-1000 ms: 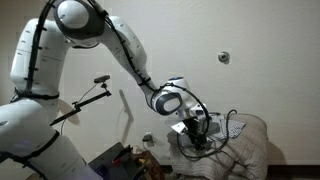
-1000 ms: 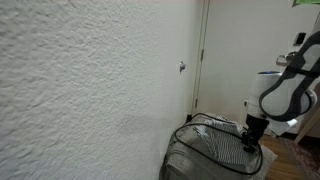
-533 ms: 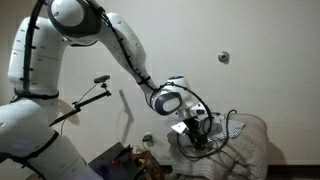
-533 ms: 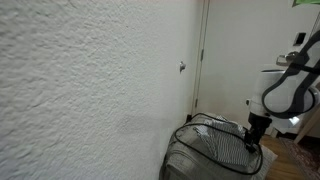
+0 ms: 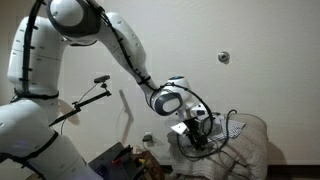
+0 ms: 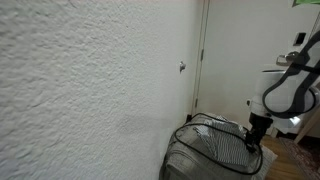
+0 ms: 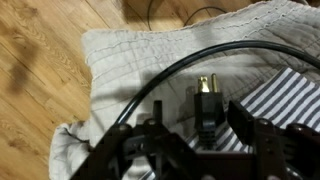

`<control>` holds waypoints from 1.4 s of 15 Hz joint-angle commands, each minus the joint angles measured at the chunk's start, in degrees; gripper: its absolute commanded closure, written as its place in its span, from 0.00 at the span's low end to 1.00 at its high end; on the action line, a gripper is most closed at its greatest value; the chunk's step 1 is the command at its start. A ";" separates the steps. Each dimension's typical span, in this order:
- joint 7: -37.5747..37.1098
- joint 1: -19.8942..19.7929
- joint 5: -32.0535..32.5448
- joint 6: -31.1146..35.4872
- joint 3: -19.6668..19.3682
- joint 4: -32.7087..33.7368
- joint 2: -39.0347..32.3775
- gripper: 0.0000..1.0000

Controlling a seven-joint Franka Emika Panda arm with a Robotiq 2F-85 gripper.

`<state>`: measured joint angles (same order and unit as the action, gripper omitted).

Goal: Tie a knot using the black cable

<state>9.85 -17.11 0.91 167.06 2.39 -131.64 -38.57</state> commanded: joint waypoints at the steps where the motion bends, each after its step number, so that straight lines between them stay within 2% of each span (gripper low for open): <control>1: 1.16 -0.08 -0.54 -2.61 0.21 0.37 0.54 0.31; 6: 0.87 1.04 -0.41 -4.68 -0.24 1.79 -0.25 0.32; 7: 0.80 1.22 -0.41 -4.93 -0.33 1.96 -0.31 0.37; 8: 0.75 1.35 -0.43 -5.13 -0.37 2.08 -0.34 0.52; 11: 0.66 1.73 -0.44 -5.84 -0.54 2.52 -0.49 0.68; 14: 0.65 1.89 -0.50 -6.37 -0.59 2.88 -0.64 0.92; 15: 0.57 2.00 -0.47 -6.48 -0.68 2.96 -0.69 0.95; 17: 0.60 1.99 -0.48 -6.66 -0.67 3.08 -0.68 0.91; 21: -0.20 2.97 -0.21 -5.42 -1.30 1.02 1.59 0.93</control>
<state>9.85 -15.82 0.91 162.64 2.35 -129.55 -39.45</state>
